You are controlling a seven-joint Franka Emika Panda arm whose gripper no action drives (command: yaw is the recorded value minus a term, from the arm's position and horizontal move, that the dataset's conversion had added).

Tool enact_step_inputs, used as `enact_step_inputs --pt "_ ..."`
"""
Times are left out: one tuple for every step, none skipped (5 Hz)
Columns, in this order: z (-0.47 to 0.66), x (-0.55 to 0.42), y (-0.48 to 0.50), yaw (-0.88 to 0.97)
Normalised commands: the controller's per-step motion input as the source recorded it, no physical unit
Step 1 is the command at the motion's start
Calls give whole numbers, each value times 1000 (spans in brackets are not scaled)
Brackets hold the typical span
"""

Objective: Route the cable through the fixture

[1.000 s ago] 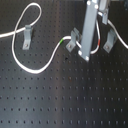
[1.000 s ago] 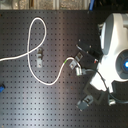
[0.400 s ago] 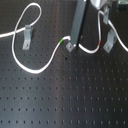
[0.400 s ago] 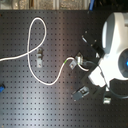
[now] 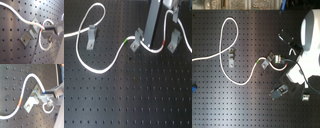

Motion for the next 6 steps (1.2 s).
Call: enact_step_inputs --pt "0 8 8 0" --pt "137 -205 -128 -400" --pt "21 0 0 0" --pt "131 2 0 420" --pt "152 17 -14 380" --pt "147 -118 -110 60"
